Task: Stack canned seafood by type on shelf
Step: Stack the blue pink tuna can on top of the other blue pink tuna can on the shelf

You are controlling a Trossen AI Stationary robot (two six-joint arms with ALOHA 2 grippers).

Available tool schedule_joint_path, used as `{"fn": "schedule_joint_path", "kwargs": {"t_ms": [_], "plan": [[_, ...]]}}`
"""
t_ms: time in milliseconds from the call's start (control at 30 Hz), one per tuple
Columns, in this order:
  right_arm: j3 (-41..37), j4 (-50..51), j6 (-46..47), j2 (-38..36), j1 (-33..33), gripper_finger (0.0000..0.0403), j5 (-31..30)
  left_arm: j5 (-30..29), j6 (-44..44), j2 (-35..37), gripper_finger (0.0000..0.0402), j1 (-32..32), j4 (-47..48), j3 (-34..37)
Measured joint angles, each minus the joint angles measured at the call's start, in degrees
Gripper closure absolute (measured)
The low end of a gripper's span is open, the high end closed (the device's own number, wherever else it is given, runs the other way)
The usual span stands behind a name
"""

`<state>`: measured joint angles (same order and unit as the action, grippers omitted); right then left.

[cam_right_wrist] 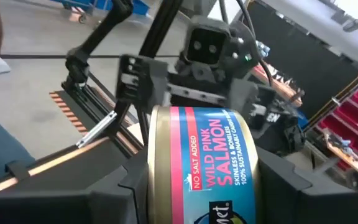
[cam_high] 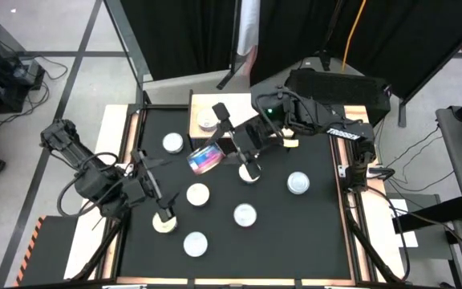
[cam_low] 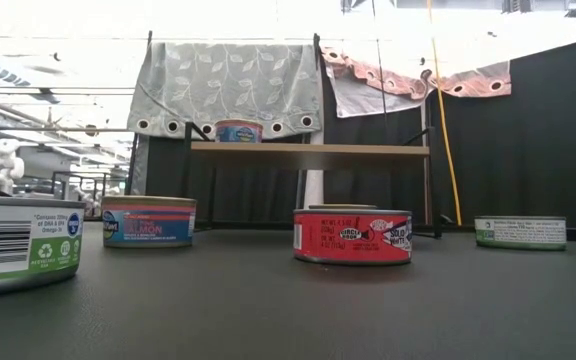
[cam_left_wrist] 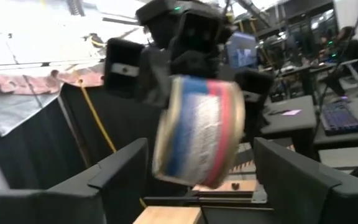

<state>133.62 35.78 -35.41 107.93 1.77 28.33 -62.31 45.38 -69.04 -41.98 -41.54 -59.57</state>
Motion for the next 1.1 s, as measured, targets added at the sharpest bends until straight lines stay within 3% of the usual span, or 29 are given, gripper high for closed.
{"fn": "schedule_joint_path", "kwargs": {"t_ms": [267, 533, 700, 933, 1100], "plan": [[0.0, 0.08, -1.79, -0.12, -3.85, 0.0214, -8.69, -0.46, 0.07, -1.3, 0.0092, 1.44, 0.04, 0.0], [0.0, -0.64, -3.33, -0.12, -6.7, 0.0214, -12.4, 1.58, 0.42, -2.16, 0.0098, 3.63, 0.2, 0.0], [0.0, -0.41, -3.4, -0.12, -7.27, 0.0214, -13.55, 4.93, 0.55, -2.15, 0.0121, 3.8, 0.22, 0.0], [0.02, 0.37, -2.01, -0.1, -7.32, 0.0214, -14.27, 5.04, 2.58, -2.16, 0.0186, 3.76, 0.78, 0.02], [0.02, 1.11, -1.94, -0.1, -7.57, 0.0196, -17.33, 4.87, 1.77, -2.14, 0.0193, 3.76, 0.27, 0.04]]}}
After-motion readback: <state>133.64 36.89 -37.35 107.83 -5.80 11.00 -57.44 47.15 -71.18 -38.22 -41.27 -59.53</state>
